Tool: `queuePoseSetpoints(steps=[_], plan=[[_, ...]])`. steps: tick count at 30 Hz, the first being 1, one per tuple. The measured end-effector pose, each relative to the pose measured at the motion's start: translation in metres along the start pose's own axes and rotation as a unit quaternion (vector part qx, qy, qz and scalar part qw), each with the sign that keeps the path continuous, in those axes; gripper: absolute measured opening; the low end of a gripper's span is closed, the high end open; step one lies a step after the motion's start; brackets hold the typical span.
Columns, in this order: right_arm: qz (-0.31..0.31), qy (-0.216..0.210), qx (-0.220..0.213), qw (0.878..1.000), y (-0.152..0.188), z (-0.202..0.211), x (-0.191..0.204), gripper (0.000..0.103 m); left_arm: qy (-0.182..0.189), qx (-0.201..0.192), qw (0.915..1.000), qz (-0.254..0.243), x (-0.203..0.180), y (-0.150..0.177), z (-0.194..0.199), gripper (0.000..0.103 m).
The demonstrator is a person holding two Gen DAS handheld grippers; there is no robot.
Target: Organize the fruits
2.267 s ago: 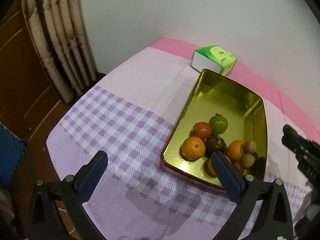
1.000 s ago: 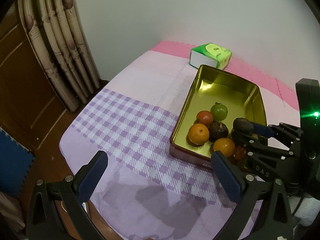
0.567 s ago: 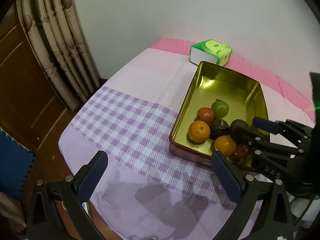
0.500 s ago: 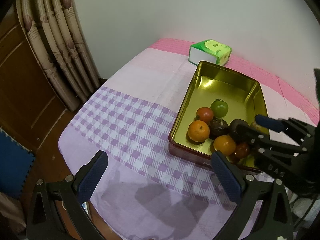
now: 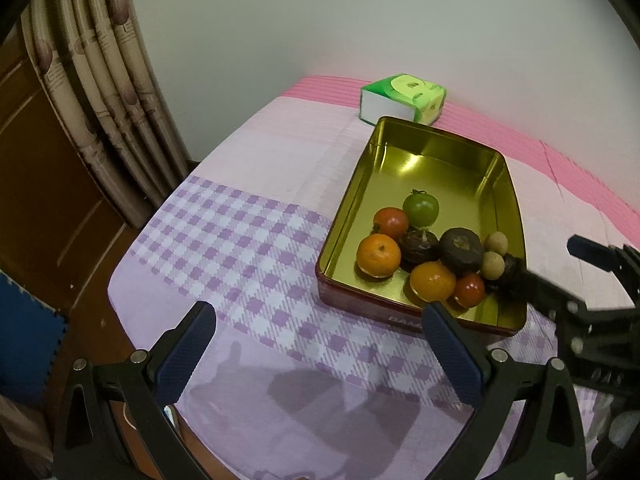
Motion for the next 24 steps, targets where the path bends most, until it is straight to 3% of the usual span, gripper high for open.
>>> queuePoseSetpoints(steps=[11,24], plan=[[-0.012,0.010,0.030,0.999,0.025,0.002,0.005,0.097,-0.008,-0.001,0.9998,-0.016,-0.005,0.002,0.000,0.102],[-0.013,0.011,0.039,0.999,0.030,-0.002,0.004,0.097,-0.009,-0.003,0.9997,-0.021,-0.008,0.003,0.001,0.102]])
Point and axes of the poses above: each gripper's, at about its wrist camera, not at the fingertips, and z roughly against the way its jaws point, x to its left, y to its underside, the point moved 9 cm from there along -z, roughly the way its jaws point, and after that the axes turned 9 degrees about -y, right-handed, at the moved point
